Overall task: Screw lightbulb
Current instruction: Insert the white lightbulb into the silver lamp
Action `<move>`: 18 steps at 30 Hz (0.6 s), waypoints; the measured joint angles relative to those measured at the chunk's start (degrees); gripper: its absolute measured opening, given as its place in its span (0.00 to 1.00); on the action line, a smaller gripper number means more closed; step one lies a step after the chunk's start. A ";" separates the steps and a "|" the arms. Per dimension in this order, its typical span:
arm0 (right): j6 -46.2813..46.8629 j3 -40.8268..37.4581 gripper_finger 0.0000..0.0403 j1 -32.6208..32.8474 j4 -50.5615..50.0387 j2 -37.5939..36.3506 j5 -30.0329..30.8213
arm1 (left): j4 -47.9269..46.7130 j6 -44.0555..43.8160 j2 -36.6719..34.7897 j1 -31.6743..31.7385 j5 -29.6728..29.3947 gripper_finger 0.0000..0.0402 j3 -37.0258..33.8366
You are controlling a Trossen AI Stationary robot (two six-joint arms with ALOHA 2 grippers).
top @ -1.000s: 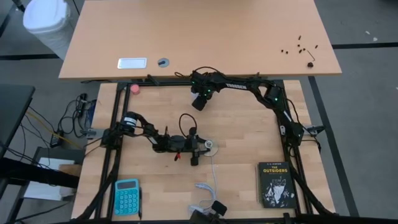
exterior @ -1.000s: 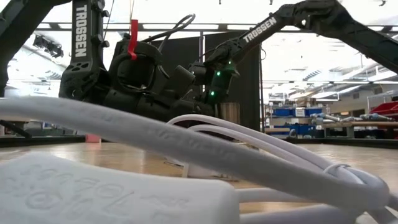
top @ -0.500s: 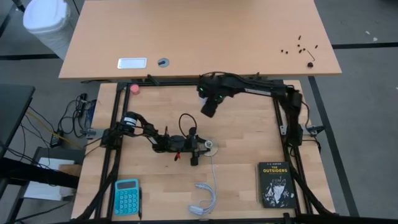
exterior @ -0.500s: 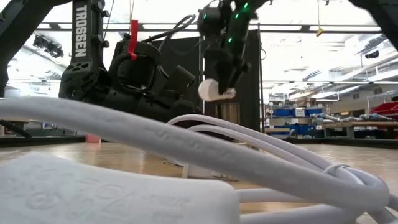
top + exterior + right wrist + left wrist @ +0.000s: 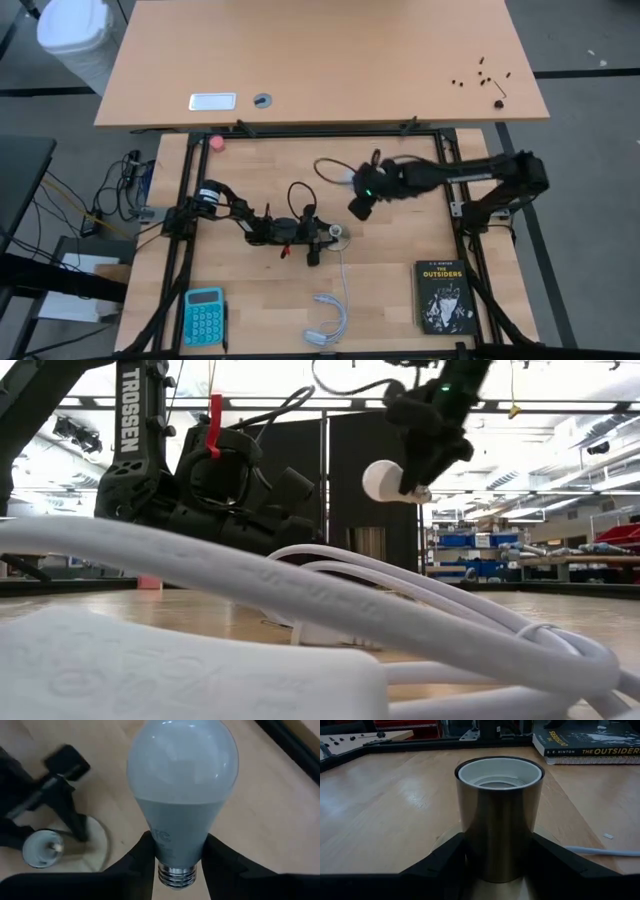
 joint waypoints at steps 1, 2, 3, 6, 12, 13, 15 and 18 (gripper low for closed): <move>1.73 -2.29 0.32 1.51 2.98 -1.09 0.96 | 0.00 -0.11 0.00 0.00 0.10 0.52 0.00; 3.42 -4.58 0.32 2.93 6.04 -1.89 1.77 | 0.02 -0.13 0.00 0.00 0.17 0.52 0.00; 5.10 -6.84 0.32 4.31 9.06 -2.42 2.55 | 0.00 -0.13 0.00 -0.02 0.17 0.52 0.00; 9.30 -12.31 0.33 7.59 17.24 -2.68 4.13 | 0.00 -0.13 0.00 -0.02 0.32 0.52 0.00; 12.80 -15.65 0.33 10.98 25.92 0.74 5.97 | 0.00 -0.15 0.00 -0.04 0.49 0.52 0.00; 12.77 -15.56 0.33 11.21 27.22 1.38 6.62 | 0.00 -0.15 0.00 -0.04 0.51 0.52 0.00; 12.64 -15.51 0.33 11.47 29.46 2.28 7.96 | 0.00 -0.15 0.00 -0.04 0.52 0.52 0.00; 11.46 -15.49 0.33 11.73 32.82 3.05 9.56 | 0.00 -0.28 0.00 -0.04 0.54 0.52 0.00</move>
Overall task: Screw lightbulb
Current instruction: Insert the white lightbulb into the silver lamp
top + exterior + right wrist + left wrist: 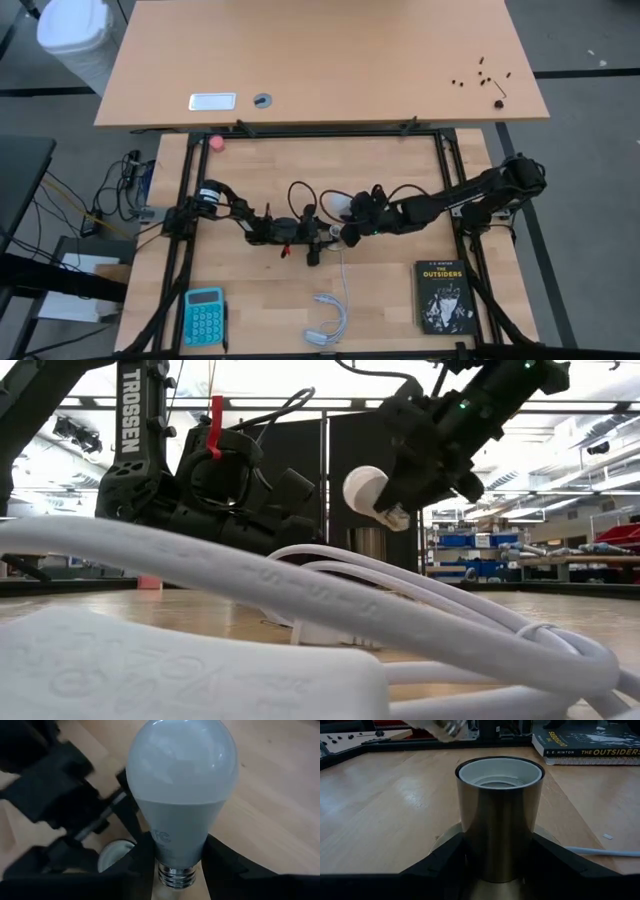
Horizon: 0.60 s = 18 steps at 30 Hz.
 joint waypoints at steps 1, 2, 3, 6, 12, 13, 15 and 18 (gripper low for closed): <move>-0.37 0.03 0.33 0.09 0.61 0.04 0.09 | 0.00 -0.03 0.00 -0.02 0.00 0.52 0.00; -0.71 0.05 0.33 0.16 0.89 0.04 0.50 | 0.00 -0.03 0.00 -0.02 0.00 0.52 0.00; -0.81 0.05 0.33 0.23 0.99 0.04 0.97 | 0.00 -0.01 0.00 -0.02 0.02 0.52 0.00; -1.26 0.05 0.33 0.94 0.96 0.04 3.12 | 0.00 -0.01 0.00 -0.02 0.02 0.52 0.00; -0.70 0.05 0.33 2.47 0.97 0.04 6.31 | 0.00 -0.01 0.00 -0.04 0.04 0.52 0.00; -0.67 0.05 0.33 2.64 1.00 0.04 6.54 | 0.00 -0.03 0.00 -0.04 0.04 0.52 0.00; -0.70 0.05 0.33 2.81 1.42 0.04 6.62 | 0.00 -0.02 0.00 -0.04 0.04 0.52 0.00; -1.01 0.05 0.33 3.10 2.59 0.04 6.67 | 0.00 -0.01 0.00 -0.04 0.04 0.52 0.00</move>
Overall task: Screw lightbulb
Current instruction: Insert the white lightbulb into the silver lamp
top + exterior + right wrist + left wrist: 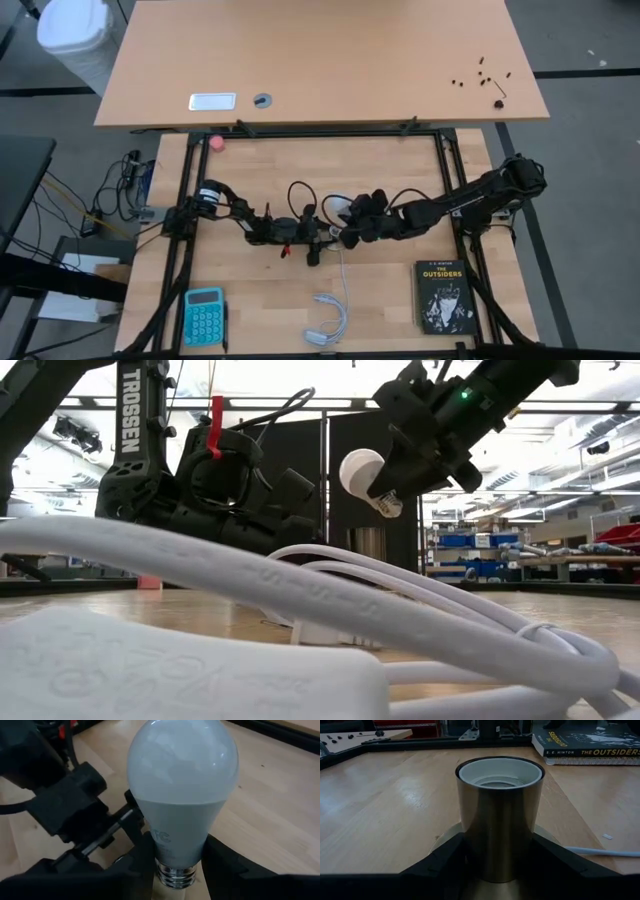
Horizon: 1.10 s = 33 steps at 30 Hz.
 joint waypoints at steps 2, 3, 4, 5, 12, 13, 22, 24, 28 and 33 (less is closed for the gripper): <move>-0.58 0.00 0.33 0.18 0.92 0.00 0.00 | 0.00 0.00 0.00 0.00 0.00 0.52 0.00; -0.84 0.00 0.33 0.24 1.23 0.00 0.05 | 0.00 0.00 0.00 0.00 0.00 0.52 0.00; -0.92 0.00 0.33 0.29 1.40 0.00 0.36 | 0.00 -0.01 0.00 0.00 0.01 0.52 0.00; -0.97 0.00 0.33 0.38 1.32 0.00 0.87 | 0.00 -0.02 0.00 0.00 0.01 0.52 0.00; -1.07 -0.31 0.33 1.48 1.40 0.00 3.45 | 0.00 -0.07 0.00 0.00 0.01 0.52 0.00; -1.11 -0.31 0.33 1.67 1.35 0.00 3.77 | 0.00 -0.07 0.00 0.00 0.02 0.52 0.00; -2.53 -0.33 0.33 2.83 1.97 0.00 6.84 | 0.00 -0.09 0.00 0.00 0.02 0.52 0.00; -2.89 -0.33 0.33 3.25 2.65 0.00 7.42 | 0.00 -0.10 0.00 0.00 0.01 0.52 0.00; -3.62 -0.33 0.33 4.69 2.93 0.00 10.68 | 0.00 -0.12 0.00 0.00 0.01 0.52 0.00; -5.16 -3.89 0.33 5.82 12.19 0.00 12.31 | 0.00 -1.10 0.00 0.00 -1.12 0.52 0.00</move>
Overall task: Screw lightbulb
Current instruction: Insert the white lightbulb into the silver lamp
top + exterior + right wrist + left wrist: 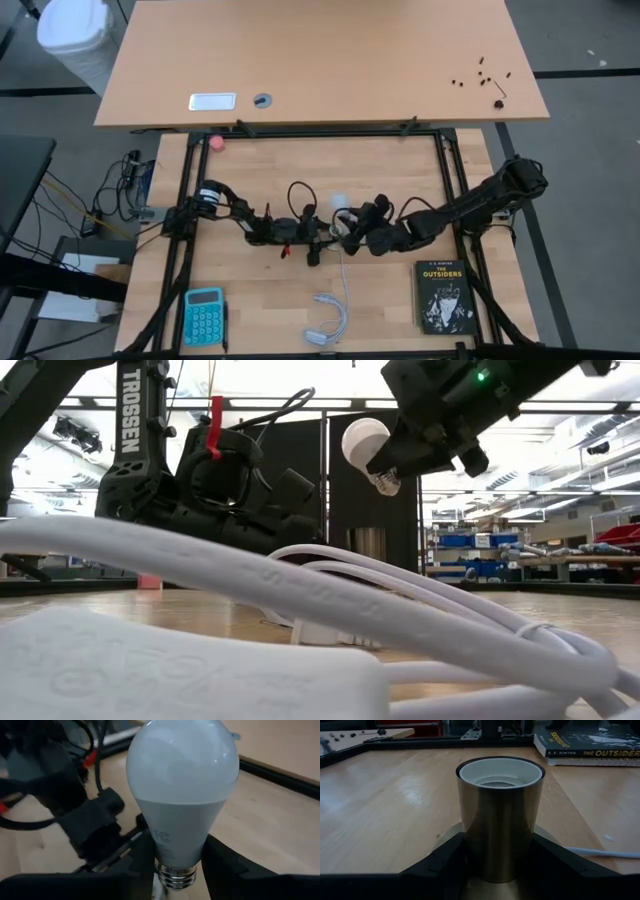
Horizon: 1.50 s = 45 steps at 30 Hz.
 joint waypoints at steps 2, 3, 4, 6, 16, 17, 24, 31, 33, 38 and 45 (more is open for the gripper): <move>-1.33 -3.32 0.33 0.42 7.89 0.00 -0.09 | 0.35 -0.56 0.04 0.00 -0.34 0.52 0.00; -1.69 -5.12 0.33 0.64 12.05 0.00 -0.13 | 0.51 -0.56 0.04 0.00 -0.34 0.52 -0.02; -1.89 -6.94 0.33 0.81 15.36 0.00 -0.13 | 0.84 -0.63 0.04 0.00 -0.43 0.52 -0.02; -2.64 -10.15 0.33 1.12 21.76 0.04 -0.19 | 1.35 -1.20 0.07 -0.02 -1.26 0.52 -0.02; -8.16 -13.07 0.33 0.52 28.24 0.04 -2.20 | 0.91 -1.27 0.24 0.07 -3.52 0.52 2.45; -8.64 -13.07 0.33 0.13 28.32 0.04 -2.27 | 0.77 -0.75 0.26 0.05 -3.74 0.52 2.85; -10.66 -12.98 0.33 -2.61 29.98 2.56 -5.28 | -1.75 0.61 0.33 0.41 -6.83 0.52 5.38; -11.35 -12.97 0.33 -3.19 38.02 9.39 -5.18 | -4.70 1.16 0.24 1.78 -6.87 0.52 7.26; -11.35 -12.96 0.33 -3.21 41.19 11.30 -4.94 | -4.70 1.50 0.24 1.89 -6.90 0.52 7.28; -12.16 -12.92 0.33 -3.23 45.92 14.08 -3.96 | -4.61 2.77 0.21 1.95 -6.78 0.52 7.32; -12.84 -12.98 0.33 -3.21 46.17 13.94 -3.68 | -5.01 2.81 0.12 1.95 -6.76 0.52 7.40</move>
